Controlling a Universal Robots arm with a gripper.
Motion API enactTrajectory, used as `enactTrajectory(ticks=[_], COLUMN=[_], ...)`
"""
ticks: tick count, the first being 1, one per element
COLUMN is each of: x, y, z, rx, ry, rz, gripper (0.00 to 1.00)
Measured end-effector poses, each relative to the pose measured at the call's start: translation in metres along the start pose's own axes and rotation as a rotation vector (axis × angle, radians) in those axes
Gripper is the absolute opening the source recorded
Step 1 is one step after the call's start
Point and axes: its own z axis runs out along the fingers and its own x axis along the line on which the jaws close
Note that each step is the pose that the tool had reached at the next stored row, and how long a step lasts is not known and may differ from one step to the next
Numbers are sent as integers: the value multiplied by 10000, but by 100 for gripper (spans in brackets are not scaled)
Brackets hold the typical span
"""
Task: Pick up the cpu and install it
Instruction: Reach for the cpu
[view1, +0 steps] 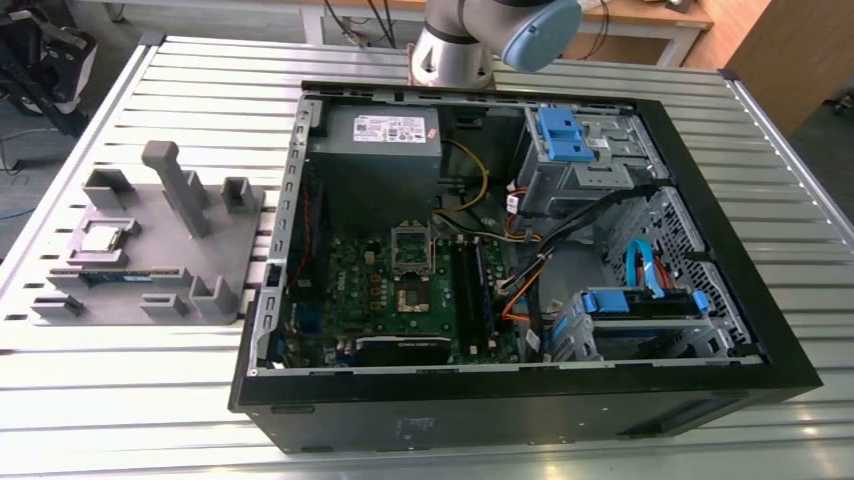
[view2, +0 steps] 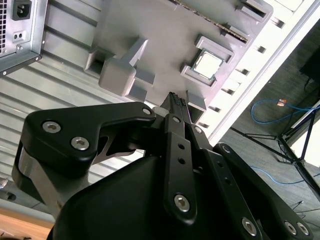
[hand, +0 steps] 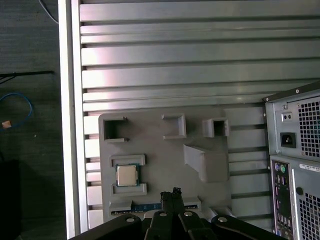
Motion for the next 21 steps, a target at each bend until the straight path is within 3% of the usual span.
enactTrajectory(ticks=[9, 21], x=[2, 54], y=[-1, -9], z=[13, 93], rx=[-2, -1], ry=[-3, -5], rz=[-1, 0], gripper=[11, 11])
